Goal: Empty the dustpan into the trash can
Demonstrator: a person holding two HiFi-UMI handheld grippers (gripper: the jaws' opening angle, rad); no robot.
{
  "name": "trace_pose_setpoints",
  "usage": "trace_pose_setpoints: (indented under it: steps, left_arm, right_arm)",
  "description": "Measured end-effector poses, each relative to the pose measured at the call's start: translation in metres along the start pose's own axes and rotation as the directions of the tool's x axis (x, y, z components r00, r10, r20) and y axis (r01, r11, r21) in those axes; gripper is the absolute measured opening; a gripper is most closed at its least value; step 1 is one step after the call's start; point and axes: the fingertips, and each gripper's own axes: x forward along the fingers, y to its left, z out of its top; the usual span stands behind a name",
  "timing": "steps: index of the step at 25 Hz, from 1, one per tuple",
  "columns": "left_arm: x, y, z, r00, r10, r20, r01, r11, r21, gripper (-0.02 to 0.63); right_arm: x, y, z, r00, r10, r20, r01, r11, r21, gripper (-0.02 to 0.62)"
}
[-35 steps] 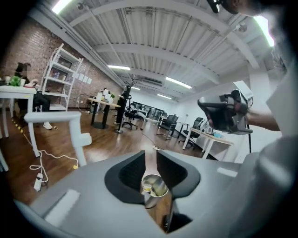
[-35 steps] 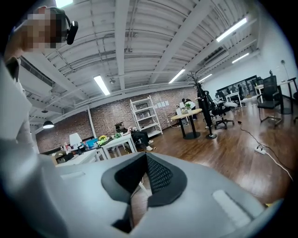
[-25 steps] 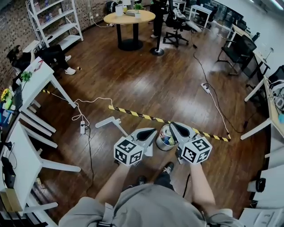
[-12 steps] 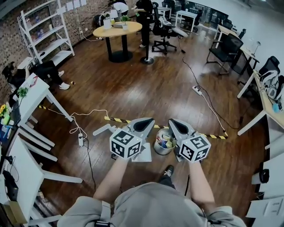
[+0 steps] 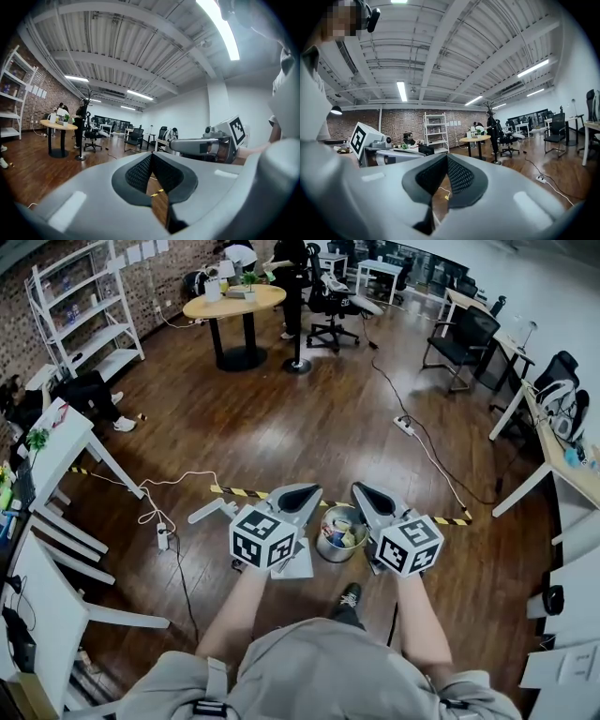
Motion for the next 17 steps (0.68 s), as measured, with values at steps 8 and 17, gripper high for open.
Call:
trace_pose_setpoints:
  steps: [8,17]
  left_arm:
    - [0.003,-0.002,-0.009,1.0,-0.012,-0.019,0.012,1.0,-0.009,0.006]
    - [0.002,0.001,-0.015,0.999,-0.019,-0.03,0.019,1.0,-0.023,0.006]
  right_arm:
    - [-0.003,0.003,0.002,1.0,-0.001,0.007,0.001,1.0,-0.006,0.0]
    - [-0.001,0.004,0.0,1.0,-0.011,0.005,0.011,1.0,0.0,0.0]
